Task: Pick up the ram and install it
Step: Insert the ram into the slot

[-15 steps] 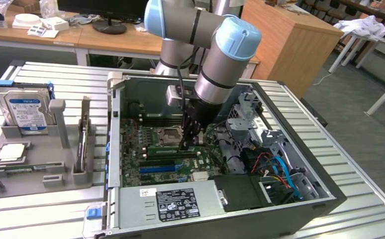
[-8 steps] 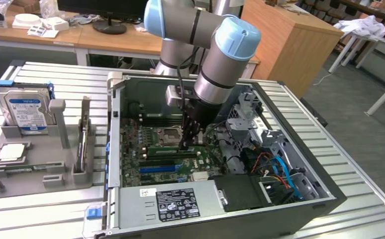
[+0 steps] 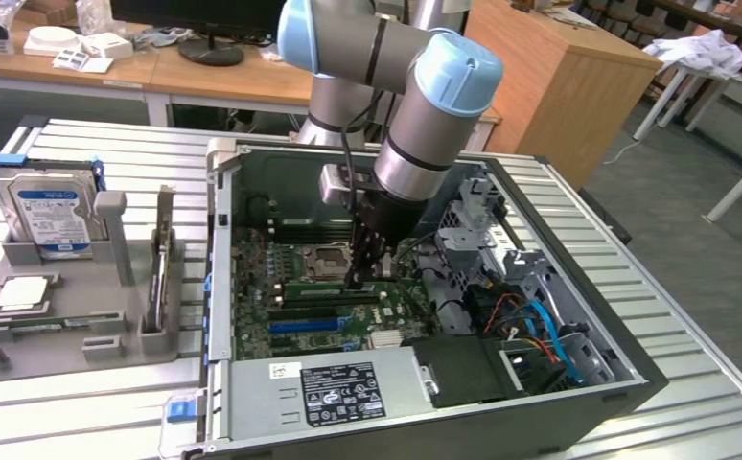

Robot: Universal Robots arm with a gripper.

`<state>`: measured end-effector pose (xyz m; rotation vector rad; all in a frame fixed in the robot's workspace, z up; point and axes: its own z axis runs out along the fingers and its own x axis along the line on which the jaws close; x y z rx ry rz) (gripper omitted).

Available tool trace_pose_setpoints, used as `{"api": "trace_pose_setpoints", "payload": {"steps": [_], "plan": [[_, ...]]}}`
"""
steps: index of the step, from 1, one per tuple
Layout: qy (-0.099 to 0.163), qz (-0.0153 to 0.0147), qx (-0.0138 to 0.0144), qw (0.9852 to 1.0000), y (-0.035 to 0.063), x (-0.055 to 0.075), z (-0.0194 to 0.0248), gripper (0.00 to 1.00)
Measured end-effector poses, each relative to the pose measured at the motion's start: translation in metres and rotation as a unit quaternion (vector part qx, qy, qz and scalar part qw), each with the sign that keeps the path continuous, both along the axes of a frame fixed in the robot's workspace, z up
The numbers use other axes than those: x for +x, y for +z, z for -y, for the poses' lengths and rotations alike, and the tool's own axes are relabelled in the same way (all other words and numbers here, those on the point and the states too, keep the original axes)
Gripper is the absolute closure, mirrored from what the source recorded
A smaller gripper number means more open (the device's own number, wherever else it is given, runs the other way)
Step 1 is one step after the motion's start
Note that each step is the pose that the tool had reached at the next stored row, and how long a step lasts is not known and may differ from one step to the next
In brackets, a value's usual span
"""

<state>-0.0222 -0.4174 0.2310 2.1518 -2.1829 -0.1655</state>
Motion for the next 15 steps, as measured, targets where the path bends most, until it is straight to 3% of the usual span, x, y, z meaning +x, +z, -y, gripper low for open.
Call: {"api": "trace_pose_setpoints", "payload": {"steps": [15], "plan": [[0.0,0.0,0.0,1.0,-0.0019,0.0002,0.0,0.88]]}}
